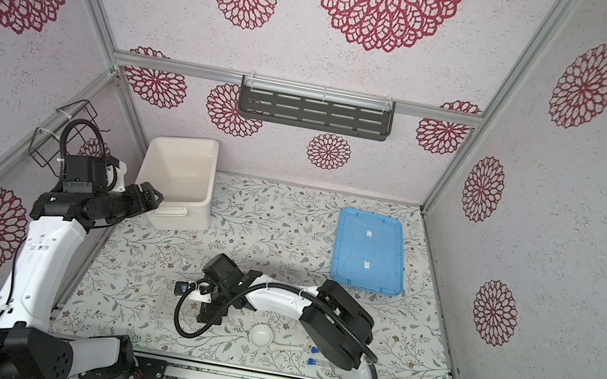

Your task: Organize the chemistry lab equipment

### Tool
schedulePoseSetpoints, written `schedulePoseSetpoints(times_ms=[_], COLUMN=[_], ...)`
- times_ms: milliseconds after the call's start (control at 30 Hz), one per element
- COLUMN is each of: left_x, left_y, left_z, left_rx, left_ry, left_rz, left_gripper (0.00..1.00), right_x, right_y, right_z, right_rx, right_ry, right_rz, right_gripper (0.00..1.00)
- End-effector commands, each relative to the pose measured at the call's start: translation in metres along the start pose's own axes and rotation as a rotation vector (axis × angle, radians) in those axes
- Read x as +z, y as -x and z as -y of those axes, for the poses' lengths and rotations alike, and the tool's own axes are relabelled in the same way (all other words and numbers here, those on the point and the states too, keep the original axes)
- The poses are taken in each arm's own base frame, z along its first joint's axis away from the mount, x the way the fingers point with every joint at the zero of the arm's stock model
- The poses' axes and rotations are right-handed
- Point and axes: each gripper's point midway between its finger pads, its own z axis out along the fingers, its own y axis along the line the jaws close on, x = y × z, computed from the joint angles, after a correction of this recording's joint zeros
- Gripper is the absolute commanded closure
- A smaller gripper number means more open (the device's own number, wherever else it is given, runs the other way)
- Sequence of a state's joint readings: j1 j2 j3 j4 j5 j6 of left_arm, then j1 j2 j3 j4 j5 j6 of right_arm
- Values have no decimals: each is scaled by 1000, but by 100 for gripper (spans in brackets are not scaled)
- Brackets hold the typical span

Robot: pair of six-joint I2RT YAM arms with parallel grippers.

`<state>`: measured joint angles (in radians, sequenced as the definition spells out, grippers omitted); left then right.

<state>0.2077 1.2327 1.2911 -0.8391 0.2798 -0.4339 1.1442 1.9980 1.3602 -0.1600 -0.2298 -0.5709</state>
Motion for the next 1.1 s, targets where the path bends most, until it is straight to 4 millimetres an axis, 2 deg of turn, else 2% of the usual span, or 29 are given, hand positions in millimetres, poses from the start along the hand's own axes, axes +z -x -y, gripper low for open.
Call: schedulePoseSetpoints(times_ms=[0,300,667,933,1067], left_x=[0,1,5,5,4], left_y=[6,8,7,2,2], left_z=[1,0,-2,-4,-2], left_rx=[23,35,26,24,20], left_ry=[-14,-8,-6,-5,-13], left_rz=[28,34,28,23,25], left_gripper=[12,11,11,11,11], right_x=[-1,7,22,11,-1], right_y=[-2,-14,-23,-23,-24], right_z=[-4,-6,-5,-4,4], right_rx=[52,89,78,60,104], right_ry=[53,129,141,86,48], right_rz=[-10,-60,-101,-49,-10], right_gripper=[1,1,11,20,25])
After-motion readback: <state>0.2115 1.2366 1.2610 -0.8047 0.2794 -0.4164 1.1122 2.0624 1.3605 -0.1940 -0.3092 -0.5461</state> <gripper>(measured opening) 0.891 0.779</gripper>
